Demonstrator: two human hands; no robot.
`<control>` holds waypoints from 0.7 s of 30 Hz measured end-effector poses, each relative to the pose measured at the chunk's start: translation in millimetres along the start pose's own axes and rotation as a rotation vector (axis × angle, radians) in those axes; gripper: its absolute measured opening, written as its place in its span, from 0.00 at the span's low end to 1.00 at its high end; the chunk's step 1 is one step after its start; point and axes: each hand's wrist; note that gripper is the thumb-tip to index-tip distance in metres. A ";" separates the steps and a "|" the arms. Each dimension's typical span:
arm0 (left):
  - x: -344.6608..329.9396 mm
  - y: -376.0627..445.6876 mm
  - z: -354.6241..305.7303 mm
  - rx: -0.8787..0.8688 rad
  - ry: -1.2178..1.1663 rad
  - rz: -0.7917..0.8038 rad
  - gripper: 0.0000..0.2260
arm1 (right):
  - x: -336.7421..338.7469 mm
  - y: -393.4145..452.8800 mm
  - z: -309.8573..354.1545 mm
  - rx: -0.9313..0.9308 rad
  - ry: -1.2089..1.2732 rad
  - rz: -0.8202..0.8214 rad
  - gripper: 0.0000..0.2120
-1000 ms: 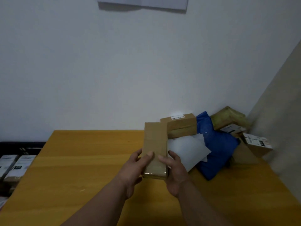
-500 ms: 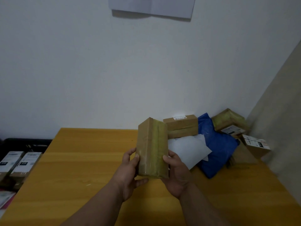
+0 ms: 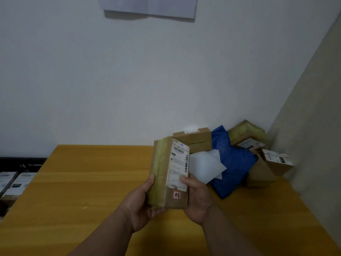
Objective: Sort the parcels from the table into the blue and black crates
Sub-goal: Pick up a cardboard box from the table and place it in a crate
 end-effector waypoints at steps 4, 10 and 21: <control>-18.8 7.1 8.9 -0.152 0.077 -0.230 0.09 | 19.7 -4.5 4.5 -0.014 -0.055 -0.049 0.27; -38.3 5.6 18.7 -0.218 0.161 -0.293 0.09 | 35.2 -9.0 6.6 0.005 -0.095 -0.069 0.31; -34.1 -8.0 29.9 -0.159 0.164 -0.354 0.18 | 37.6 -12.4 0.0 -0.044 -0.195 -0.012 0.27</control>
Point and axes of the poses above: each hand's wrist, its own y-axis towards the middle knuckle, its own x-axis out of the back of the hand, z = x × y, and after that the axes turned 5 degrees about y, right-handed
